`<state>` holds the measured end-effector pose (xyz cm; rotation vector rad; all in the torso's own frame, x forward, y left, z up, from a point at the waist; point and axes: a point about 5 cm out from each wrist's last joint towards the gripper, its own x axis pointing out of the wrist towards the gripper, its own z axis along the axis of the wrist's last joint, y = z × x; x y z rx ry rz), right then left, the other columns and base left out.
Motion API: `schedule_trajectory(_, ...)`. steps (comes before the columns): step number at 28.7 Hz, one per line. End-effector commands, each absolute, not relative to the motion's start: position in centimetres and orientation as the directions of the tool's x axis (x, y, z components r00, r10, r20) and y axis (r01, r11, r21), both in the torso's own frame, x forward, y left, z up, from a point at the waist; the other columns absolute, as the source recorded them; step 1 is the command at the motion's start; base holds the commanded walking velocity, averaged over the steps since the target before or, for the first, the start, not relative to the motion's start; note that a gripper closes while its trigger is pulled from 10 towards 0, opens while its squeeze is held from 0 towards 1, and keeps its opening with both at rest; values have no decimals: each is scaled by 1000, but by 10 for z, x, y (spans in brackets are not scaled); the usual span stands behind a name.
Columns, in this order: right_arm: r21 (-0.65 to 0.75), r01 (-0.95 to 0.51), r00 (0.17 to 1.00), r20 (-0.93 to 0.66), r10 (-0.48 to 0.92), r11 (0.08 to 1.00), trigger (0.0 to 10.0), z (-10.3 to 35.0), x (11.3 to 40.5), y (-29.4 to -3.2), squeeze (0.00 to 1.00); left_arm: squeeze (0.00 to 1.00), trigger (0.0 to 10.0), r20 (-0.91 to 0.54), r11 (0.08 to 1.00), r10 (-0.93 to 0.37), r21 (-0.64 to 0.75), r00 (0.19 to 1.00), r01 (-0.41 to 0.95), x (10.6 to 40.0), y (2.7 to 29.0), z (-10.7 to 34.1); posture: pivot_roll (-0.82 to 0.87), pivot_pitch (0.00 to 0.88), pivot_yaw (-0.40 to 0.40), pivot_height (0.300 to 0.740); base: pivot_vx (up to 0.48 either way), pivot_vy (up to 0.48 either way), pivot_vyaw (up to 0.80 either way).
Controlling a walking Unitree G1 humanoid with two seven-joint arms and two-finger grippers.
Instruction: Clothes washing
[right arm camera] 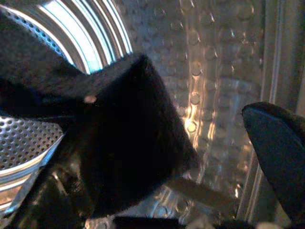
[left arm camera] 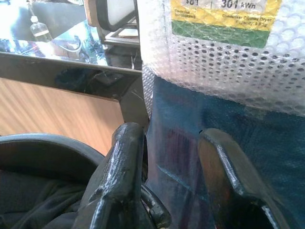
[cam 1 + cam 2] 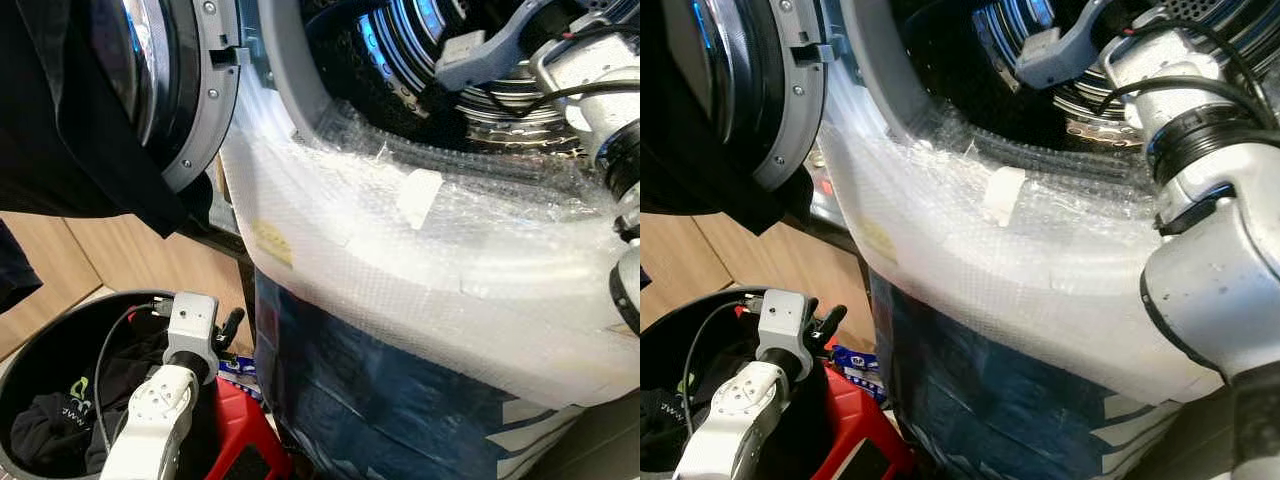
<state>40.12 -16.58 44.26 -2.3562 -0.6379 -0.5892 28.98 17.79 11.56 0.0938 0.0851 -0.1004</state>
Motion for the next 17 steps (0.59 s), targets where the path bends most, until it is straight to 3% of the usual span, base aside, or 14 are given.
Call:
schedule_trajectory(1,-434,551,801,513,307,-713,10000,441,402,-162,0,0,10000,-76,990,-101,87,992,107,290,178,118,151,38,11,740,0,0,0)
schedule_trajectory(4,-445,613,728,638,249,-653,10000,454,395,-175,0,0,10000,-76,991,-99,85,992,105,290,178,118,156,39,14,740,0,0,0)
schedule_trajectory(6,-455,622,726,640,252,-637,10000,454,395,-175,0,0,10000,-76,991,-99,85,992,105,290,178,118,157,40,15,740,0,0,0)
schedule_trajectory(8,-514,624,772,522,363,-588,10000,435,403,-156,0,0,10000,-75,991,-101,84,992,108,290,178,119,149,38,17,740,0,0,0)
schedule_trajectory(10,-546,541,836,269,478,-639,10000,395,412,-137,0,0,10000,-75,990,-104,86,992,110,291,178,119,145,39,18,740,0,0,0)
schedule_trajectory(11,-517,535,843,268,467,-668,10000,391,414,-139,0,0,10000,-76,990,-105,85,992,111,291,177,119,145,35,14,740,0,0,0)
schedule_trajectory(13,-551,564,825,384,414,-615,10000,400,413,-146,0,0,10000,-75,990,-106,85,992,112,292,177,119,151,38,19,740,0,0,0)
schedule_trajectory(17,-544,585,788,558,262,-602,10000,430,405,-168,0,0,10000,-72,990,-107,84,992,113,292,176,120,153,37,19,740,0,0,0)
